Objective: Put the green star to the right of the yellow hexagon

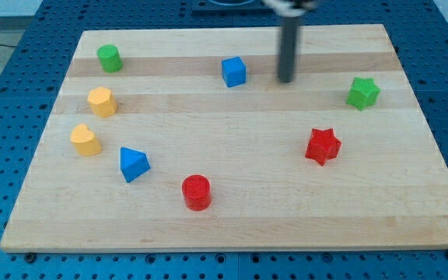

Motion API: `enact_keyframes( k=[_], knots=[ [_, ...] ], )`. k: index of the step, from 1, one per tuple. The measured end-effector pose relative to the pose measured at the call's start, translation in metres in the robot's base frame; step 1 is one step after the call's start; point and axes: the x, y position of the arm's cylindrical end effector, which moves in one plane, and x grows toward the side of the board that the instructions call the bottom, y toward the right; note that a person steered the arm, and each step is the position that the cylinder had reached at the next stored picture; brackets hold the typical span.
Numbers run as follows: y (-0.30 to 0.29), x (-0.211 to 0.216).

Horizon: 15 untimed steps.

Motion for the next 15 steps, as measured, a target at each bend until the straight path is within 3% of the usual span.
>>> enact_keyframes(
  k=[1,2,3,4,6,7,8,9,10,11,12,13,15],
  knots=[
    [0.133,0.028],
    [0.109,0.058],
    [-0.008,0.057],
    [-0.037,0.075],
    [0.070,0.120],
    [0.009,0.137],
    [-0.110,0.089],
    [-0.212,0.067],
    [-0.183,0.125],
    [-0.227,0.133],
    [-0.280,0.121],
    [-0.273,0.097],
    [-0.252,0.117]
  ],
)
